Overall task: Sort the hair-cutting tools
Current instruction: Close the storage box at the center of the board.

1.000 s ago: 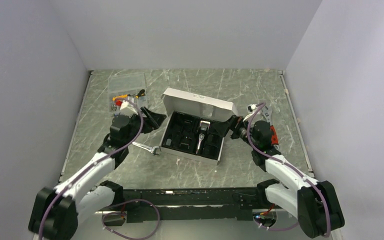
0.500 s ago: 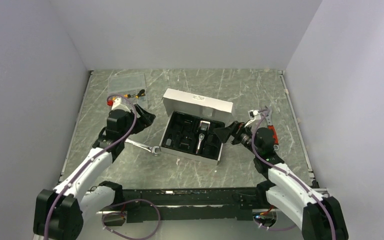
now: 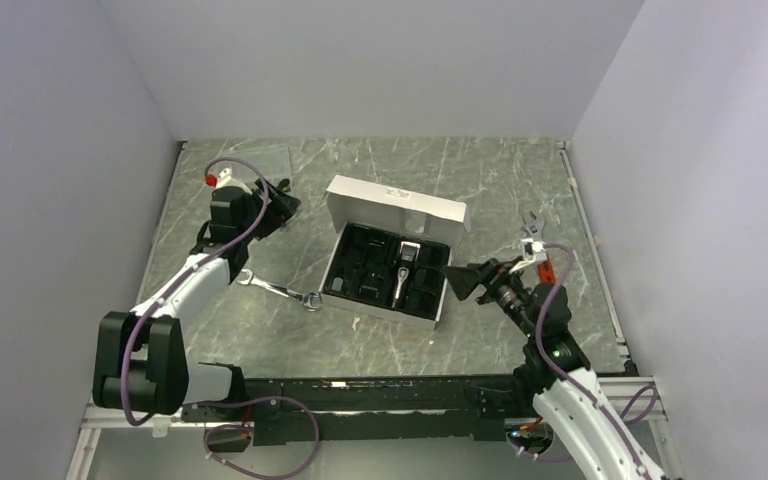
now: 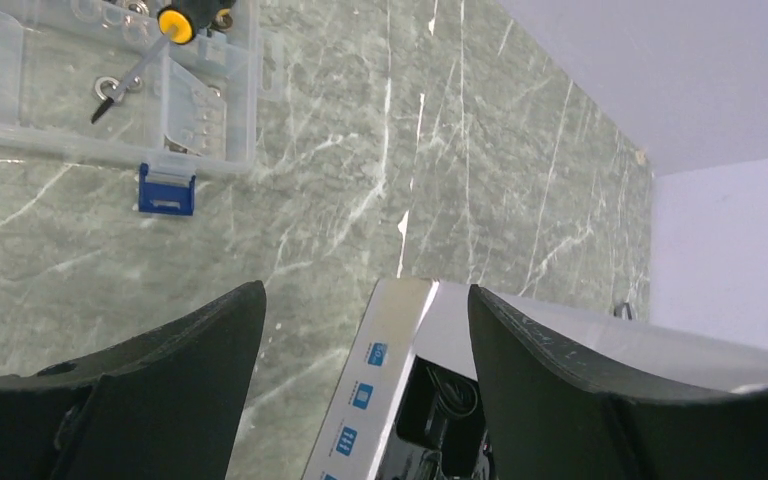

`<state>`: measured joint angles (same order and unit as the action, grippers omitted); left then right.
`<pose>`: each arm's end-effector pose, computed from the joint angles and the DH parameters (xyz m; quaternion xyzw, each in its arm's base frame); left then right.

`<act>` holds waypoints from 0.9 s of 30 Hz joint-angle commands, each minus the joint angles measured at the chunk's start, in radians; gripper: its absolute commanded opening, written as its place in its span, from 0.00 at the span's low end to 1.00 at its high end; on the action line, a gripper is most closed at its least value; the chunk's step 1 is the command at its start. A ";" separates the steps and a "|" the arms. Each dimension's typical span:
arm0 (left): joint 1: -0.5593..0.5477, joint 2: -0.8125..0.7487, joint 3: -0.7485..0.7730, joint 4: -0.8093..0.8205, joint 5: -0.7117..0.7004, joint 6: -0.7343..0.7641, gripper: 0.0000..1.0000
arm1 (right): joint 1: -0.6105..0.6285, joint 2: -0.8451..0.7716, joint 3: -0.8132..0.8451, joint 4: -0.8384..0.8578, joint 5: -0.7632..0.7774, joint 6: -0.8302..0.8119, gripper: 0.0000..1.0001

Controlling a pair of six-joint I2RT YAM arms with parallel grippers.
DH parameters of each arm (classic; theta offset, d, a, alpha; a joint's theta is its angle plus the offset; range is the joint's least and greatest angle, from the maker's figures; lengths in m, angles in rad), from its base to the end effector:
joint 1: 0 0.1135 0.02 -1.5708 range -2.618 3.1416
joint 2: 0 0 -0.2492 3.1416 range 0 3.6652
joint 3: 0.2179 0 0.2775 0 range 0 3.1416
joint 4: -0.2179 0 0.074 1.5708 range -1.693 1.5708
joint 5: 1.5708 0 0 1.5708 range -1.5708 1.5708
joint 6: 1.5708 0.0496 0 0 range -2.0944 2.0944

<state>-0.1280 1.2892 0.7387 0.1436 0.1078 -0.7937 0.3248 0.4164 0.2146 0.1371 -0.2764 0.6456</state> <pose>0.3229 -0.0469 0.2135 -0.2446 0.7981 -0.2844 0.4716 0.1767 0.0738 0.2109 0.0224 0.7284 0.4048 0.5523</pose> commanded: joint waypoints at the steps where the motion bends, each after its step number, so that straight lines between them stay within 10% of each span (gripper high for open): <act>1: 0.033 0.034 0.038 0.116 0.032 -0.033 0.79 | 0.003 -0.141 0.010 -0.168 0.241 0.069 1.00; 6: 0.052 0.097 0.106 0.111 0.074 -0.037 0.77 | 0.002 -0.065 0.118 -0.288 0.432 0.097 0.88; 16: 0.021 0.239 0.200 0.119 0.207 -0.043 0.63 | -0.013 0.236 0.182 -0.157 0.498 0.084 0.00; 27: -0.074 0.316 0.274 0.127 0.222 -0.012 0.50 | -0.017 0.488 0.218 0.127 0.364 0.041 0.00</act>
<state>-0.1822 1.6100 0.9749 0.2199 0.3038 -0.8265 0.3130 0.8570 0.3851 0.0982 0.1410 0.7059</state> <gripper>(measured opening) 0.504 0.007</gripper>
